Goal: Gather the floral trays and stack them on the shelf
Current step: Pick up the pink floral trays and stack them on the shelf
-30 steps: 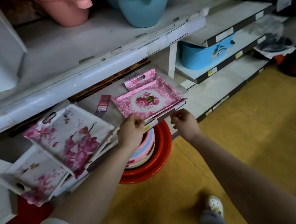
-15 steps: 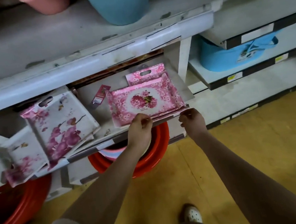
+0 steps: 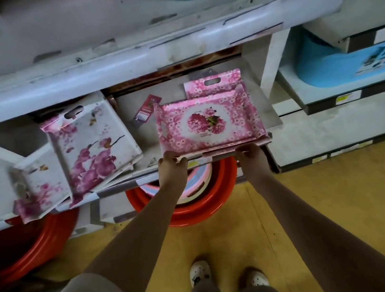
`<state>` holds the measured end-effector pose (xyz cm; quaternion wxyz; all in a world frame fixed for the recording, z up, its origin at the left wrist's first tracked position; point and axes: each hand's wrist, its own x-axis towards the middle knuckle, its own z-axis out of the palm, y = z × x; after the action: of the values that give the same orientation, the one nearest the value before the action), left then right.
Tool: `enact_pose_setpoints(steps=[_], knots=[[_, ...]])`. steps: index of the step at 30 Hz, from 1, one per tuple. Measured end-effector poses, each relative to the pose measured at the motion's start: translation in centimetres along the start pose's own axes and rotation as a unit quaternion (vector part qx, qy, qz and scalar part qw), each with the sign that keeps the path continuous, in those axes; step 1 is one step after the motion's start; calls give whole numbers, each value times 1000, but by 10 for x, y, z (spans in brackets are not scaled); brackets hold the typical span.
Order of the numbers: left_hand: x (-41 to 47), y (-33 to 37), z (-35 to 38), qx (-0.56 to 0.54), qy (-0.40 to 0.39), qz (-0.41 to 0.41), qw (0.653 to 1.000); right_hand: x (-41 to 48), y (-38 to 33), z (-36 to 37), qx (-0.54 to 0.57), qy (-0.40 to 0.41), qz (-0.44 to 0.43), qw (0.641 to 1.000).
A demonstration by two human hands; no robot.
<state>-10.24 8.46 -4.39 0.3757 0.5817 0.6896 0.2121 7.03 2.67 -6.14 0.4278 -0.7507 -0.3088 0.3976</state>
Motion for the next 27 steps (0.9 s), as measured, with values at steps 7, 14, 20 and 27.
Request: enact_pose_setpoints(steps=[7,14,20,27], knots=[[48,-48,14,-24,-1,-25,999,27,32,65,1,19,-10,1000],[96,-84,36,-41,-24,-24,999,50,63,106,54,7,8,998],[109,-91,51,-134,46,-35,989,56,71,123,126,-8,56,990],[88,-76,53,-186,16,-110,976,35,62,118,138,1,101,985]])
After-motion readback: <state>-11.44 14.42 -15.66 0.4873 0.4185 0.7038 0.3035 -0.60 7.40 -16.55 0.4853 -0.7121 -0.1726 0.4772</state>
